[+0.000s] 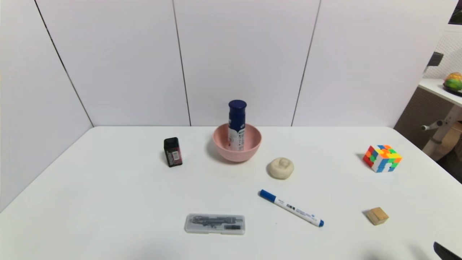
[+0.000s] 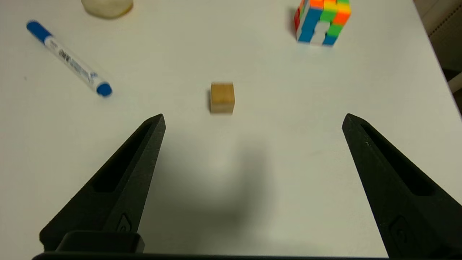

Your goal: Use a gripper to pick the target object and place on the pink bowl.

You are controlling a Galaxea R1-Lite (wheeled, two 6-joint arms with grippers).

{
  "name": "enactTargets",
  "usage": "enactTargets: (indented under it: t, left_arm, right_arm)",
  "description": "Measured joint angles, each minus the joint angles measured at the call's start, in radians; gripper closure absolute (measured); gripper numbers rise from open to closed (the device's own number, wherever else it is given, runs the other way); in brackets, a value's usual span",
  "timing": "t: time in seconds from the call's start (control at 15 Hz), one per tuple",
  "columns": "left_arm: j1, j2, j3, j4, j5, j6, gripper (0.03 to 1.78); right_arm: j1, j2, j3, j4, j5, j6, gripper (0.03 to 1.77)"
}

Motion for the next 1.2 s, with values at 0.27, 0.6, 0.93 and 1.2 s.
enactTargets:
  t: [0.27, 0.6, 0.93, 1.2]
  left_arm:
    - [0.000, 0.000, 0.000, 0.000, 0.000, 0.000, 0.12]
    - [0.000, 0.000, 0.000, 0.000, 0.000, 0.000, 0.12]
    - [0.000, 0.000, 0.000, 0.000, 0.000, 0.000, 0.12]
    - [0.000, 0.000, 0.000, 0.000, 0.000, 0.000, 0.12]
  right_arm:
    - [-0.019, -0.271, 0.185, 0.004, 0.026, 0.015, 0.11]
    - [-0.040, -0.501, 0.216, -0.004, 0.032, 0.056, 0.11]
    - [-0.043, -0.543, 0.217, -0.003, 0.030, 0.060, 0.10]
    - [-0.043, -0.546, 0.217, -0.003, 0.034, 0.062, 0.10]
